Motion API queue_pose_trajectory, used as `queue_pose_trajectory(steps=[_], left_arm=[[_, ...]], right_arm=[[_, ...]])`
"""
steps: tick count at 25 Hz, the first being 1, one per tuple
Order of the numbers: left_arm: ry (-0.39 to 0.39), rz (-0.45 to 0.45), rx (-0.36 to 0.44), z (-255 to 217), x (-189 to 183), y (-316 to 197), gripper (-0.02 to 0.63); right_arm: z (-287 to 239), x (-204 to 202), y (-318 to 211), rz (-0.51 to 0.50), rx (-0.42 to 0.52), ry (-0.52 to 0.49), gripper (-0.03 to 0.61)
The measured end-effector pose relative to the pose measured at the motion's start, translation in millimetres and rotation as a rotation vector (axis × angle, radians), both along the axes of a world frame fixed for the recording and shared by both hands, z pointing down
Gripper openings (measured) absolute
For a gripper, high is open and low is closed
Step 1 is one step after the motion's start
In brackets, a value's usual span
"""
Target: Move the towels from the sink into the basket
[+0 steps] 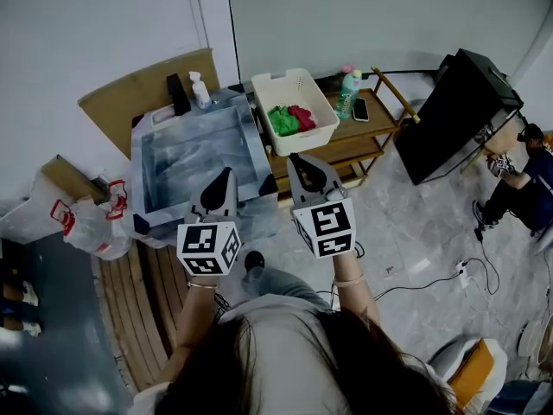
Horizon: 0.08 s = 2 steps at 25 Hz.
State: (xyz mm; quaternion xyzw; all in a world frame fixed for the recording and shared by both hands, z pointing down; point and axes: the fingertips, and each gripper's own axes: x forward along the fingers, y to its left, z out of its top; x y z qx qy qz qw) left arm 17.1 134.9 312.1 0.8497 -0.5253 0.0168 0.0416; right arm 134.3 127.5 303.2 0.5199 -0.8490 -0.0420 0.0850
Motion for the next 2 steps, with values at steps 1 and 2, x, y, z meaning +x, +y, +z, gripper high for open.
queue_pose_trajectory(steps=[1,2], left_arm=[[0.001,-0.001,-0.001,0.6,0.1,-0.9,0.009],[0.003,-0.003,-0.002,1.2,0.1,-1.7,0.008]], right_arm=[[-0.1,-0.5,-1.3,-0.001,0.001,0.0,0.025],[-0.2,-1.1,-2.6,-0.003,0.003,0.001,0.025]])
